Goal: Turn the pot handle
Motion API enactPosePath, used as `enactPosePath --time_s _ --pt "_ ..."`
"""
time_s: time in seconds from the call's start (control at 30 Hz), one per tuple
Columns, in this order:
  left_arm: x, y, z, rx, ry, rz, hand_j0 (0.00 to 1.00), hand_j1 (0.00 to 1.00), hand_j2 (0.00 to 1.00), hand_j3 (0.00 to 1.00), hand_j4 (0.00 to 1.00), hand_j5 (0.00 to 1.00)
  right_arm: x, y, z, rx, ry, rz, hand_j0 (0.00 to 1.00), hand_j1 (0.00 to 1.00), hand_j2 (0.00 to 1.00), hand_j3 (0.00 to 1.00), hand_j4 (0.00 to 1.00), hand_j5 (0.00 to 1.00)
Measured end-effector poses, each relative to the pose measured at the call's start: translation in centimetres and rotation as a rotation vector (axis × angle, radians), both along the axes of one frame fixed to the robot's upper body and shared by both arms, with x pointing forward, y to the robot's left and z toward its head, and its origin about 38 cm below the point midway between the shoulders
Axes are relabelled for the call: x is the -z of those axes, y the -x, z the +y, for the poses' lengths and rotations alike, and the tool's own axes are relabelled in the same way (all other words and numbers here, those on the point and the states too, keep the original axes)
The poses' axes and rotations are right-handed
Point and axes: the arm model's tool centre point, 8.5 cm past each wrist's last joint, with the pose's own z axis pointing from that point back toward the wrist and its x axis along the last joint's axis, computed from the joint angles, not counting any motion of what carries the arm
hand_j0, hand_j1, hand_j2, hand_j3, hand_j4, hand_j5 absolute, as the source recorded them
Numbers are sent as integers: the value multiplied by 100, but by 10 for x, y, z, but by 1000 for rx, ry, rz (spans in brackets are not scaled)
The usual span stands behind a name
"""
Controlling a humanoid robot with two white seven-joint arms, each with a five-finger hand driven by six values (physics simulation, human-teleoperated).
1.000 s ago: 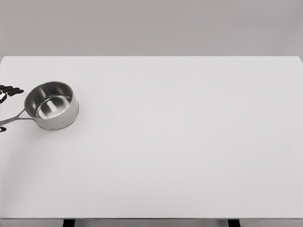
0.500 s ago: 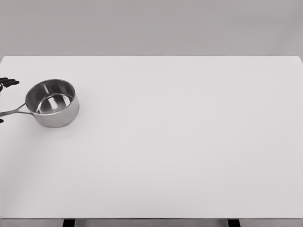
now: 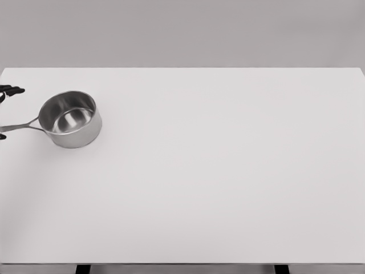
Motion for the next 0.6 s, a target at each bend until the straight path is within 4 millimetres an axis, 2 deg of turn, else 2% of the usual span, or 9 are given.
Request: enactPosePath --time_s 0.13,0.6 --pt "-7 -12 -4 9 3 -17 100 100 100 100 100 100 0 0 0 0 0 0 100 100 100 100 100 100" --pt "17 -17 -15 30 7 40 100 100 100 100 100 100 0 0 0 0 0 0 100 100 100 100 100 100"
